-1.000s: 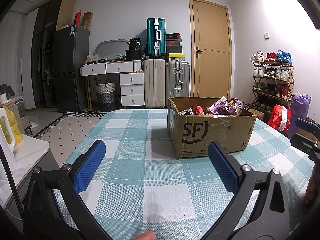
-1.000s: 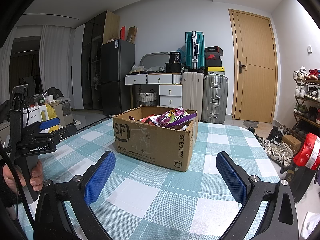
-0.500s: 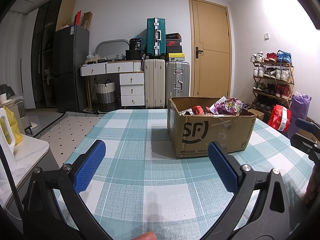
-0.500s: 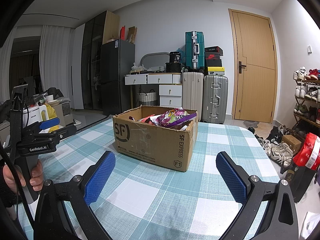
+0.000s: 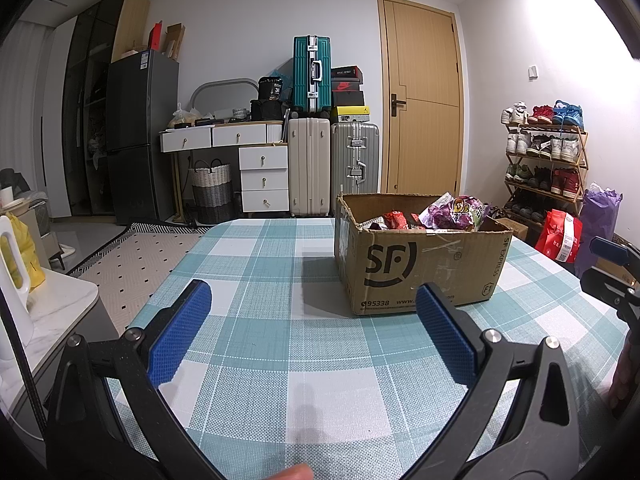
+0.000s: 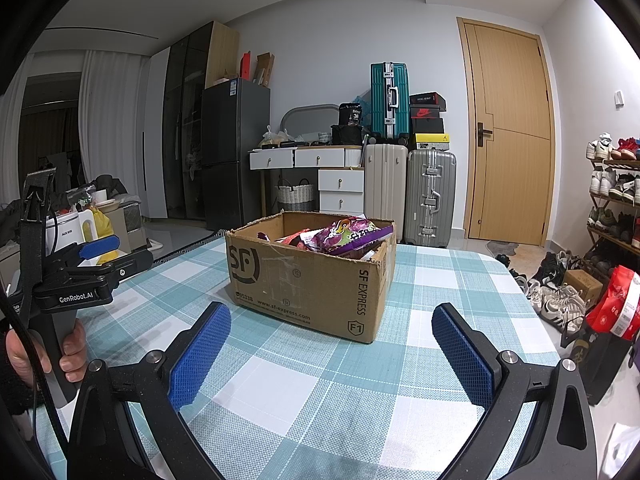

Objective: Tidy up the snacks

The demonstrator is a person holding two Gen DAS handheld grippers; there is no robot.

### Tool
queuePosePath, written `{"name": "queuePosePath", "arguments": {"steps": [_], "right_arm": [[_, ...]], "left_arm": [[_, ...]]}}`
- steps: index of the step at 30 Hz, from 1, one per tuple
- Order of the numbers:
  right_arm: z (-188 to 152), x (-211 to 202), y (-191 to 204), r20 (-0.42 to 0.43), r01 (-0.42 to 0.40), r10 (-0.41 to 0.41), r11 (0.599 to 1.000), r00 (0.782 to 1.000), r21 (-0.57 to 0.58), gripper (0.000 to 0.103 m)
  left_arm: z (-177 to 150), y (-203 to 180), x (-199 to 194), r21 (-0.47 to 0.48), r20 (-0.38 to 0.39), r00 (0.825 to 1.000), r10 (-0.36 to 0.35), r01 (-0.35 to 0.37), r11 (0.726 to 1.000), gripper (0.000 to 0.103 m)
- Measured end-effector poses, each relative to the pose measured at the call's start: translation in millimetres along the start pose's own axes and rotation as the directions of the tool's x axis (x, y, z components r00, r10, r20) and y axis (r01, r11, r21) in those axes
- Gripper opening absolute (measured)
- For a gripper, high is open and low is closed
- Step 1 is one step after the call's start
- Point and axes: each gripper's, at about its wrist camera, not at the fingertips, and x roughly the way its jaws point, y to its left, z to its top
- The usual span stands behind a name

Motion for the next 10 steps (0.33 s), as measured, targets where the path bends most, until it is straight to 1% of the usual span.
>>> {"name": "queuePosePath", "arguments": {"steps": [10], "right_arm": [[-0.2, 0.0, -0.4, 0.0, 0.0, 0.0, 1.0, 1.0, 0.0, 0.102]], "left_arm": [[-0.1, 0.1, -0.1, 0.0, -0.001, 1.0, 0.0, 0.0, 1.0, 0.102]]}}
